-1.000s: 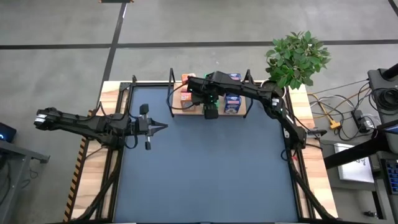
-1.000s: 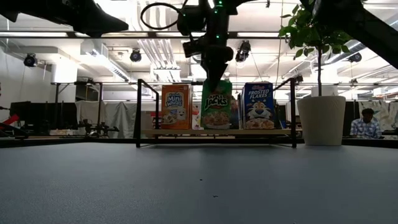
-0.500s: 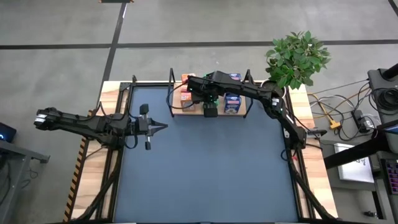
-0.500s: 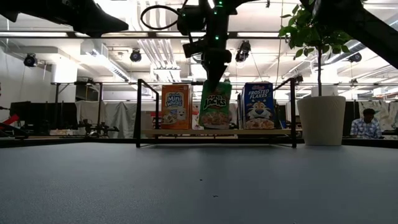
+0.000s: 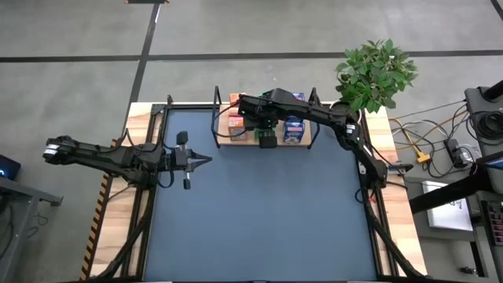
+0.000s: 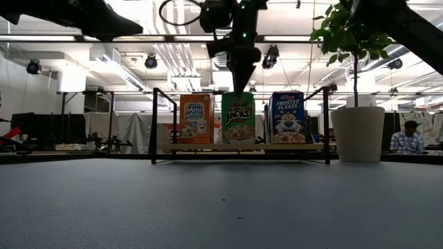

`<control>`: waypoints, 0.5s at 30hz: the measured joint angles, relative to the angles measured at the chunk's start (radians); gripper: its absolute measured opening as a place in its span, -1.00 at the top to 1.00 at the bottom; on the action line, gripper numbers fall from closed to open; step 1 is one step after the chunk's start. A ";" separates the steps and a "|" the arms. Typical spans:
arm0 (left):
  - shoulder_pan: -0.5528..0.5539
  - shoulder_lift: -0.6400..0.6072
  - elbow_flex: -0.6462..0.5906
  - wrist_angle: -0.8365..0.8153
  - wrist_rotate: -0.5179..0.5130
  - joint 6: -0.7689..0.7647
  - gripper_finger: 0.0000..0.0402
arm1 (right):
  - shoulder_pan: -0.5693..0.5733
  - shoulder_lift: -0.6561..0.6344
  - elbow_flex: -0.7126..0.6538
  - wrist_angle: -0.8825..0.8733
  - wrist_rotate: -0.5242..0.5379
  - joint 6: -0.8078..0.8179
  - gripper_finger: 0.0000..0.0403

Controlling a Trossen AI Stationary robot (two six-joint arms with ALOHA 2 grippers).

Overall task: Stack cereal on shelf
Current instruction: Put the green cereal box on the shelf

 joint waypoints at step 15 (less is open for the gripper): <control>0.000 0.000 0.000 0.000 0.000 0.010 1.00 | 0.004 -0.031 0.000 0.047 -0.008 0.005 0.56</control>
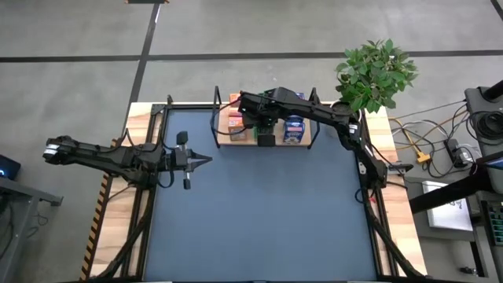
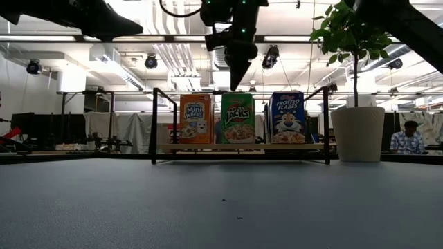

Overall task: Stack cereal on shelf
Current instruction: Put the green cereal box on the shelf

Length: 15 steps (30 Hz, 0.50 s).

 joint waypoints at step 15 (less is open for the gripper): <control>0.000 0.000 0.000 0.000 0.000 0.000 1.00 | -0.030 0.023 -0.002 0.078 -0.001 0.005 0.96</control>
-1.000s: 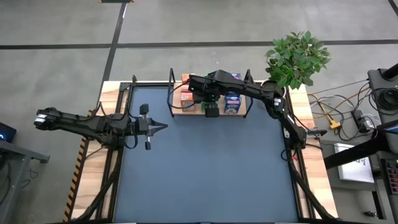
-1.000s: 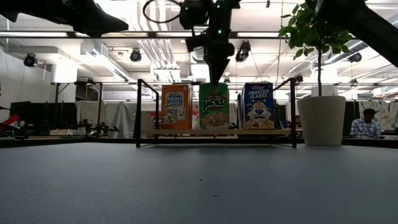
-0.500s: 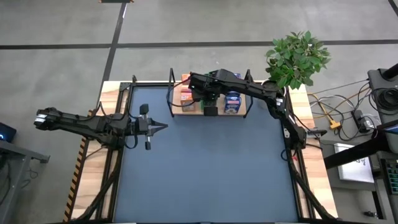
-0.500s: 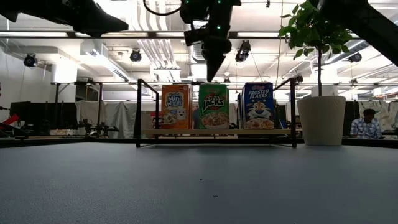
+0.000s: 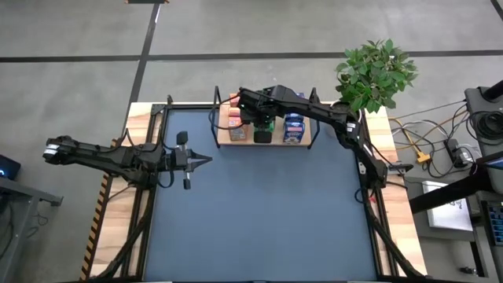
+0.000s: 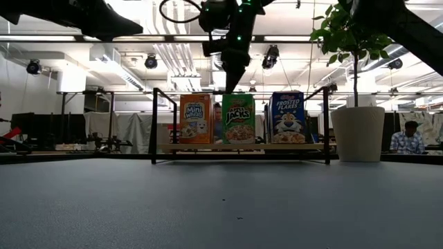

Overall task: Stack cereal on shelf
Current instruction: Put the green cereal box on the shelf, then return to Home Position

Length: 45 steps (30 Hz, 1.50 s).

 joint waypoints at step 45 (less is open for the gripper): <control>0.000 0.000 0.000 0.000 0.000 0.000 1.00 | 0.076 -0.135 0.001 0.099 -0.011 0.041 0.96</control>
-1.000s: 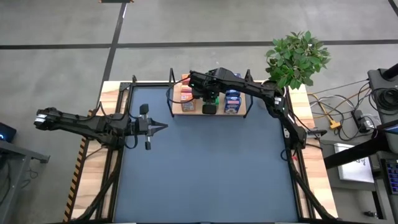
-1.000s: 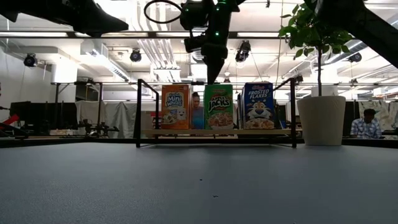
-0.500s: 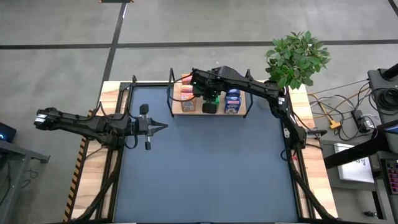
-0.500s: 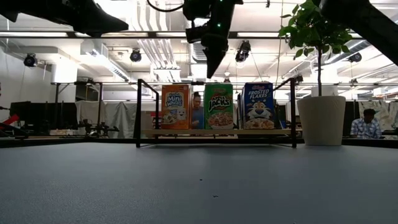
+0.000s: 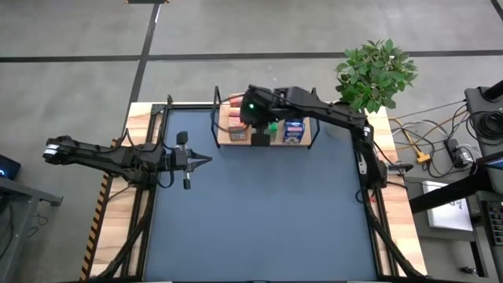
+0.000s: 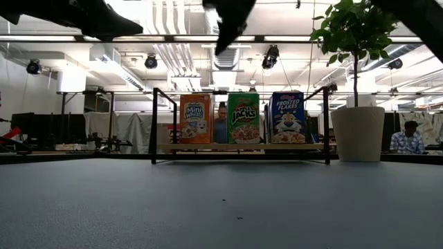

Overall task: Stack cereal on shelf
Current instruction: Return to Home Position

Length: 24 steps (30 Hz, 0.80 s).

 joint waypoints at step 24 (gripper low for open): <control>0.000 0.003 -0.005 0.012 0.000 -0.178 1.00 | 0.364 -0.471 -0.934 0.789 0.076 0.065 0.96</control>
